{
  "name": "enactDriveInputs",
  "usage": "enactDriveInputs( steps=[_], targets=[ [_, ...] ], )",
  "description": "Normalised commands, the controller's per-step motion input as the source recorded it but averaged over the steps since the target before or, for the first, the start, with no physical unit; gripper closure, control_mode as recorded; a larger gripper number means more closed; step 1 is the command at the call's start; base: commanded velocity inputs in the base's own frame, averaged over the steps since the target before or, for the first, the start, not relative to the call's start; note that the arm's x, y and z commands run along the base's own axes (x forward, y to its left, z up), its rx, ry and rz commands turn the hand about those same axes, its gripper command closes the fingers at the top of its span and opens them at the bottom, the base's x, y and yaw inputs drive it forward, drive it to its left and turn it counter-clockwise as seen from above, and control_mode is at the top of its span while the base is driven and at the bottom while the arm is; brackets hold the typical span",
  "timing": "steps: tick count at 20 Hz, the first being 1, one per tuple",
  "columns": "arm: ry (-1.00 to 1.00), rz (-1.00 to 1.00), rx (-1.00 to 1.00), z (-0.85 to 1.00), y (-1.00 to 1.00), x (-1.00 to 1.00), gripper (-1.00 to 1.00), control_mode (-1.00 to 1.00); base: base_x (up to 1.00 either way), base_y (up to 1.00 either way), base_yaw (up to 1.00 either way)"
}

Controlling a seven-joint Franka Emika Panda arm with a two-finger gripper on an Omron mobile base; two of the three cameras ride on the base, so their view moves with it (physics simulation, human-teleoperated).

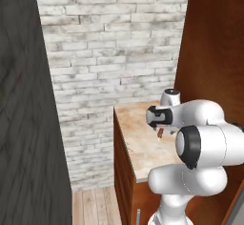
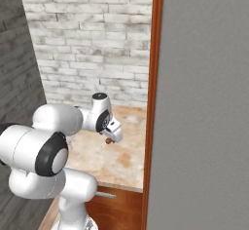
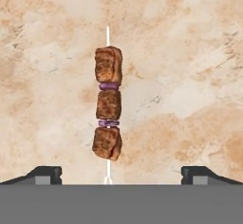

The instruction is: Store the kebab skewer in the freezer for long-term storage. Close the freezer door after placing the cooked food.

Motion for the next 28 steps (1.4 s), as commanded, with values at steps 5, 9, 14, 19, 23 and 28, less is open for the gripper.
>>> enactDriveInputs(
  steps=[5,9,14,19,23,28],
  targets=[
    [0.0,0.0,0.0,-0.15,0.0,0.2,-1.0,-1.0,0.0,0.0,0.0],
    [0.0,0.0,0.0,-0.25,0.0,0.22,-1.0,-1.0,0.0,0.0,0.0],
    [0.0,0.0,0.0,-0.3,0.0,0.12,-1.0,-1.0,0.0,0.0,0.0],
    [0.0,0.0,0.0,-0.34,0.01,0.01,-1.0,-1.0,0.0,0.0,0.0],
    [0.0,0.0,0.0,-0.35,0.06,0.0,-1.0,-1.0,0.0,0.0,0.0],
    [0.0,0.0,0.0,-0.29,0.04,0.0,1.0,-1.0,0.0,0.0,0.0]
  ],
)
